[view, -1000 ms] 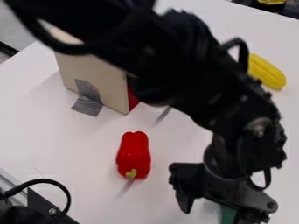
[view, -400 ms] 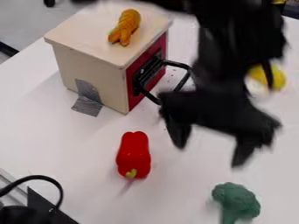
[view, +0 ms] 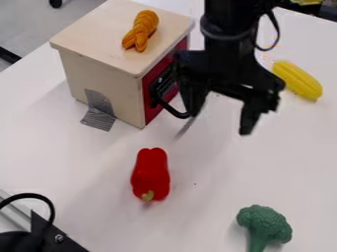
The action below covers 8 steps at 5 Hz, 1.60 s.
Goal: Open the drawer
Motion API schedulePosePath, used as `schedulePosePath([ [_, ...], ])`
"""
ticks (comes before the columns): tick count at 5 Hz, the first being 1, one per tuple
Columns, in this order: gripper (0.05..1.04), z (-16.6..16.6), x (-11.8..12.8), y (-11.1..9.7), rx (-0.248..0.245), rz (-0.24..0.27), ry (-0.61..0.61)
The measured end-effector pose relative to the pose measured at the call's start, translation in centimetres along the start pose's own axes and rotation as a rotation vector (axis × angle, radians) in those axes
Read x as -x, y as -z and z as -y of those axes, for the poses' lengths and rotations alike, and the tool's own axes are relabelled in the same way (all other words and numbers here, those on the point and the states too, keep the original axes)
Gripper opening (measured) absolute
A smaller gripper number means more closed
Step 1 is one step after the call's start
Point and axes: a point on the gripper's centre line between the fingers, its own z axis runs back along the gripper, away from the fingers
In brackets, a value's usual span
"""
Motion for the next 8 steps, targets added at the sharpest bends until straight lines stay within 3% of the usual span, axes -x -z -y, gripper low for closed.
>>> schedulePosePath([
  [1,0.999,-1.2,-2.8,2.4,0.016,0.021,0.122],
  [2,0.999,-2.6,-4.4,4.1,-0.002,0.052,0.201],
  [5,0.969,-4.7,-6.8,8.4,-0.082,0.004,0.206],
  [7,0.399,-4.7,-6.2,9.5,-0.098,-0.034,0.177],
  [8,0.18,-4.3,-6.0,9.5,-0.094,-0.046,0.137],
])
